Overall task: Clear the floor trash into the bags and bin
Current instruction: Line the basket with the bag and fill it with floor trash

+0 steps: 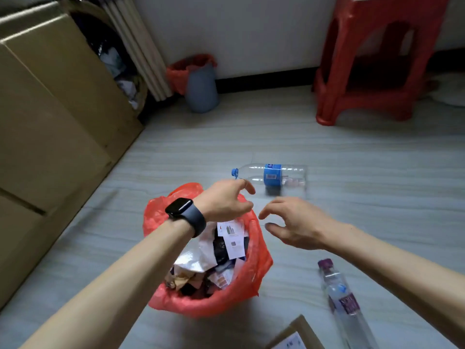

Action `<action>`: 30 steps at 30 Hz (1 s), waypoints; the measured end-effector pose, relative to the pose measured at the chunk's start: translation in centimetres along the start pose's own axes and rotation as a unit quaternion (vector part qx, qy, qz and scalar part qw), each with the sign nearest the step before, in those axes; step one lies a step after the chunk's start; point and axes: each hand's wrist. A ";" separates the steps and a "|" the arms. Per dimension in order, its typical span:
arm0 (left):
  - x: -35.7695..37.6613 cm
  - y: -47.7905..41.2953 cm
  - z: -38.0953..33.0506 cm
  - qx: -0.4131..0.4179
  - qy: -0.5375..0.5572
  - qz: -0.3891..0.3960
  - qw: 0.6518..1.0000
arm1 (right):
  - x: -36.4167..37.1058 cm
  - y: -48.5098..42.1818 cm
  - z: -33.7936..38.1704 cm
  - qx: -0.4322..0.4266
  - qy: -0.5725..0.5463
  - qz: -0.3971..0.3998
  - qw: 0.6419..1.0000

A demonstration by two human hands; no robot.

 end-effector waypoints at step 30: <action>36.2 -6.5 -22.6 0.090 -0.161 0.254 0.949 | 12.3 27.0 -28.0 0.346 0.055 0.106 0.931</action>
Point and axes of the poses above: each hand's wrist, its own y-axis away from the middle knuckle, its own x-axis out of the palm, z = x × y, and after that the axes turned 3 degrees about x, right-handed
